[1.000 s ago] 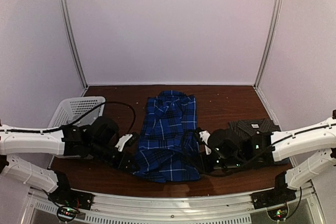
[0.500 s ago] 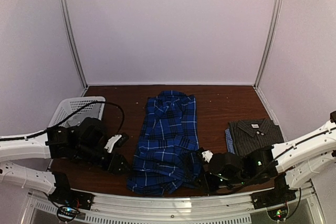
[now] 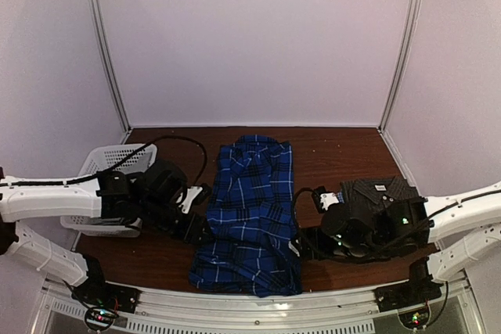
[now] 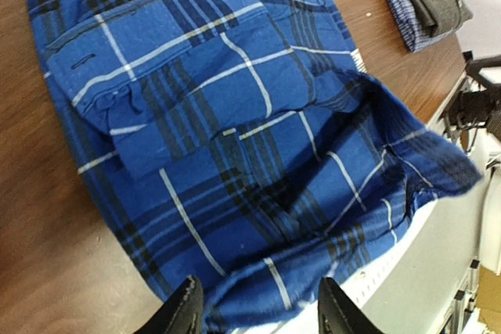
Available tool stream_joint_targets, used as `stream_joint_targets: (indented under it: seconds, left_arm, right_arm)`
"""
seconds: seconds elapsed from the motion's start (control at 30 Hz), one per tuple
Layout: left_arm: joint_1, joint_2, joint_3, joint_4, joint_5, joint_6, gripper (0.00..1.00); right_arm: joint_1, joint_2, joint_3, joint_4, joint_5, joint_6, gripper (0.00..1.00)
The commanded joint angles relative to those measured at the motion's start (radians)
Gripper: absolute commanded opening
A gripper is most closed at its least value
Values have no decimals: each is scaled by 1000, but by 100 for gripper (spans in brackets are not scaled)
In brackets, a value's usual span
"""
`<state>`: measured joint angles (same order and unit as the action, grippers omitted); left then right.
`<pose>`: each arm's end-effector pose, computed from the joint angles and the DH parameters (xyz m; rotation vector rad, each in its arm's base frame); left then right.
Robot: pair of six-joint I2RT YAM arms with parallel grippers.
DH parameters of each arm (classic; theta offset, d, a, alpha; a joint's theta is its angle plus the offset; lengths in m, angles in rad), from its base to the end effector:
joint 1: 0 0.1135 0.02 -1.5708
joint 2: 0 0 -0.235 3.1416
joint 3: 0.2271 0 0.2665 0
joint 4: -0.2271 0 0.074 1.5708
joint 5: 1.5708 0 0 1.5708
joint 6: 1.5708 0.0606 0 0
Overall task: Fold and stack the long sleeve shirts
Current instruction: Flatten out the crumpled shirt at the center of the board.
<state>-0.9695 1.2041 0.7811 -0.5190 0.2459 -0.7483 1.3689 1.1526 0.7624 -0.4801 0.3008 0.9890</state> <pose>0.1435 -0.2353 0.1736 0.4164 2.7411 -0.9057 0.0722 0.2634 0.1842 -0.3382 2.4971 0.7038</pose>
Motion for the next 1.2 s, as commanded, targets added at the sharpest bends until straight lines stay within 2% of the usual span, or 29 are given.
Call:
stream_joint_targets:
  seconds: [0.0,0.13,0.27,0.43,0.57,0.8,0.93,1.03,1.17]
  left_arm:
    - [4,114,47,76,53,76,52]
    - [-10,155,-2,121,131,57,47]
    - [-56,140,-93,170,191,9,42]
    - [-165,129,-185,213,209,-71,38]
    - [-189,100,-217,221,200,-114,37]
    - [-181,44,-31,60,22,-72,39]
    - [-117,40,61,24,-60,-25,46]
    - [-34,114,124,28,-86,32,50]
    - [38,262,212,67,-117,100,53]
  right_arm:
    - [-44,35,10,21,49,-48,80]
    - [-47,112,17,85,-28,-94,77]
    - [-26,225,32,125,-107,-113,65]
    - [38,318,20,192,-176,-104,63]
    - [83,357,-6,209,-214,-86,64]
    - [99,312,4,141,-193,-77,70]
    - [74,207,24,98,-106,-72,74]
    - [1,155,17,107,-60,-68,75]
    - [-106,163,24,188,-37,-100,75]
